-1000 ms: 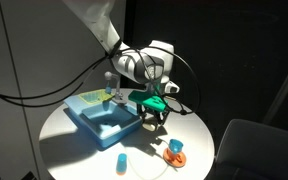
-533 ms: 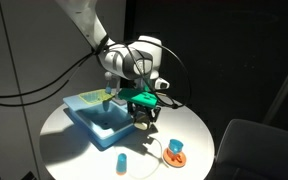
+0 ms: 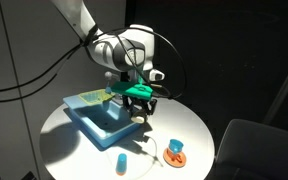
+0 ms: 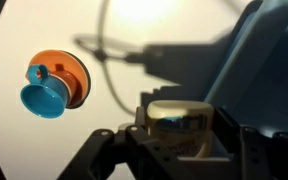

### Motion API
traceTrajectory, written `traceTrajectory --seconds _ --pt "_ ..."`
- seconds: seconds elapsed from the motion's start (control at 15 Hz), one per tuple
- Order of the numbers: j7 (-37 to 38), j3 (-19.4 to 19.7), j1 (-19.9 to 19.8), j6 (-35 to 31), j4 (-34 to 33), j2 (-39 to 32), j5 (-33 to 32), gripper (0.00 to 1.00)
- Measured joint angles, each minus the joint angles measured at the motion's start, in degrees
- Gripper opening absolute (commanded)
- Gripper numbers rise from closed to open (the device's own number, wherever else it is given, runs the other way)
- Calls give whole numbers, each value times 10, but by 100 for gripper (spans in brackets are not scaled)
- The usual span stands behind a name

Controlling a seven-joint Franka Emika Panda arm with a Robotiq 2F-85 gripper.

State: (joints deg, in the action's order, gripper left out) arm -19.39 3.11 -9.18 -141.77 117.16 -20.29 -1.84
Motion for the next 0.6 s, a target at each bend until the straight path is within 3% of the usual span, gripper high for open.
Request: traceTrajectory --seconds 0.6 --pt "-17 -15 3 2 64 62 1 44"
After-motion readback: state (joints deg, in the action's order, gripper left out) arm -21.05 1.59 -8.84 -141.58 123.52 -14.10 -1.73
